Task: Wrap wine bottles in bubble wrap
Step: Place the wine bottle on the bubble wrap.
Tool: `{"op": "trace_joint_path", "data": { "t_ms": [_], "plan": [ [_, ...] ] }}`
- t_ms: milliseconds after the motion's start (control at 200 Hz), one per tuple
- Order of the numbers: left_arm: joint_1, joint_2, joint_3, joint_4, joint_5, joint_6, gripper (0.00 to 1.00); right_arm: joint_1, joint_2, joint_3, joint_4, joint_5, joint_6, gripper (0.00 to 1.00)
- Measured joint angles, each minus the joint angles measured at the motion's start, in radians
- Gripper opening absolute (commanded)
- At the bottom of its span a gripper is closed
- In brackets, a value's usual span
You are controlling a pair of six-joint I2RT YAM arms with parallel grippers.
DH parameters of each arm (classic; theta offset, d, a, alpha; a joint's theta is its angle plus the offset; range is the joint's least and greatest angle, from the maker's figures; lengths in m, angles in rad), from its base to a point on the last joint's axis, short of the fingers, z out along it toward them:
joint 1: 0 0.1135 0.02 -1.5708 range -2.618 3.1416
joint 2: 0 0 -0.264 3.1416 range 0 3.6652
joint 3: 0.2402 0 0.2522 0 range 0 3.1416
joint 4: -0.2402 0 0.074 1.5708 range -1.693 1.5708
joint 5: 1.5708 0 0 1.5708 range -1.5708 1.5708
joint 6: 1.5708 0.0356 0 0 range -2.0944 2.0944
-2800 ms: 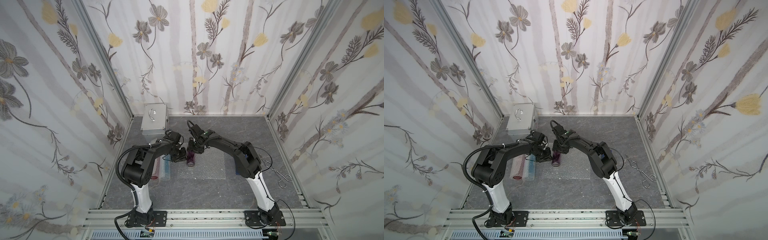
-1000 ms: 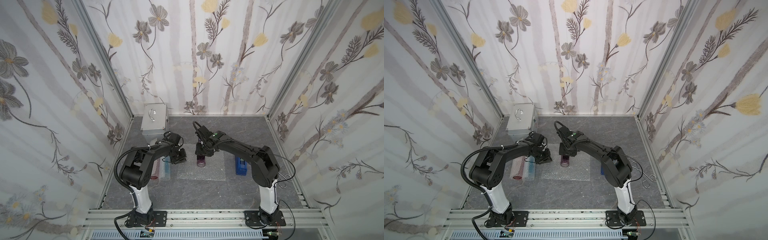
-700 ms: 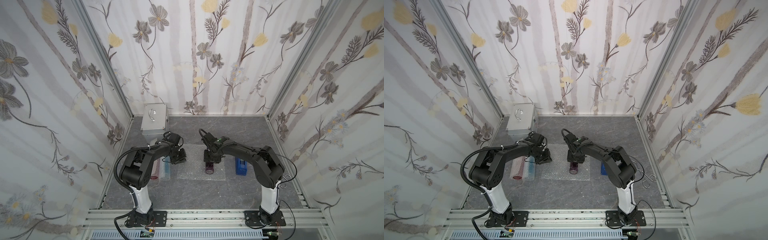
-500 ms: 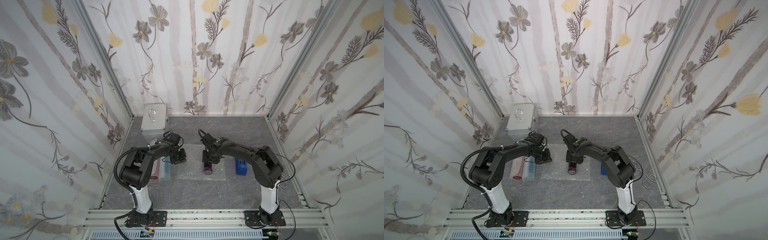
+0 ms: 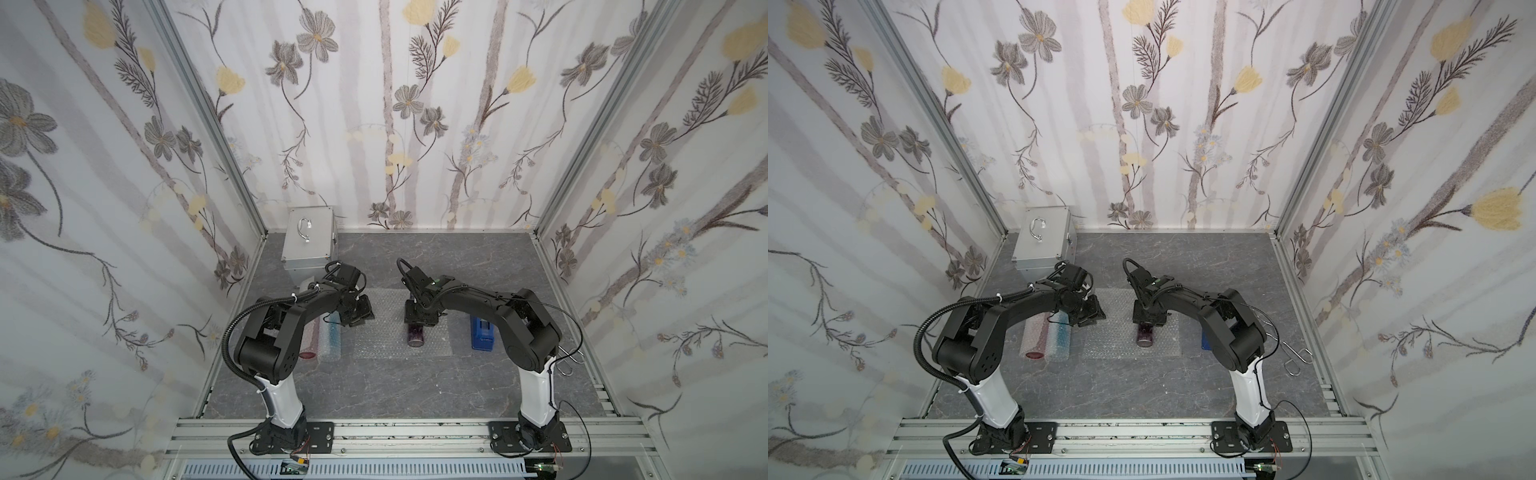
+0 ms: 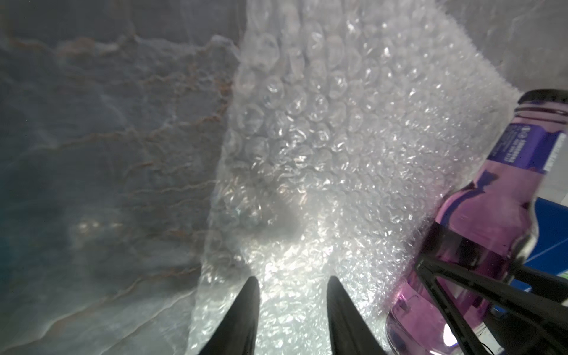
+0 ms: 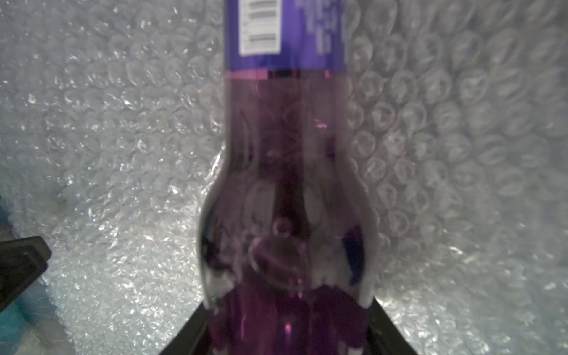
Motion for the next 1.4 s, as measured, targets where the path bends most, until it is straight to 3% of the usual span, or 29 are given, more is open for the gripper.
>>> {"op": "trace_joint_path", "data": {
  "t_ms": [200,410,615,775,1034,1139,1274,1399],
  "plan": [
    [0.003,-0.083,-0.001,-0.005,-0.009,0.023,0.51,-0.028,-0.009,-0.008,0.027,-0.035,-0.025,0.36],
    [0.022,-0.008,0.013,-0.020,-0.047,0.053,0.55,-0.039,-0.009,0.010,-0.001,-0.015,-0.064,0.36],
    [0.026,0.047,0.032,-0.022,-0.033,0.056,0.55,-0.046,-0.034,0.032,-0.081,0.023,-0.084,0.36],
    [0.016,0.056,0.037,-0.014,-0.018,0.053,0.49,-0.044,-0.068,0.063,-0.098,0.022,-0.098,0.36],
    [0.001,-0.040,0.046,-0.027,-0.019,0.051,0.48,-0.045,-0.037,0.042,-0.108,0.026,-0.109,0.37],
    [-0.016,-0.050,0.064,-0.035,-0.014,0.051,0.46,-0.045,-0.023,0.033,-0.107,0.036,-0.122,0.40],
    [-0.054,-0.037,0.100,-0.036,0.021,0.051,0.45,-0.043,-0.011,0.025,-0.102,0.049,-0.134,0.54],
    [-0.087,-0.007,0.130,-0.037,0.055,0.044,0.45,-0.039,-0.013,0.019,-0.095,0.053,-0.135,0.59]
  ]
}}
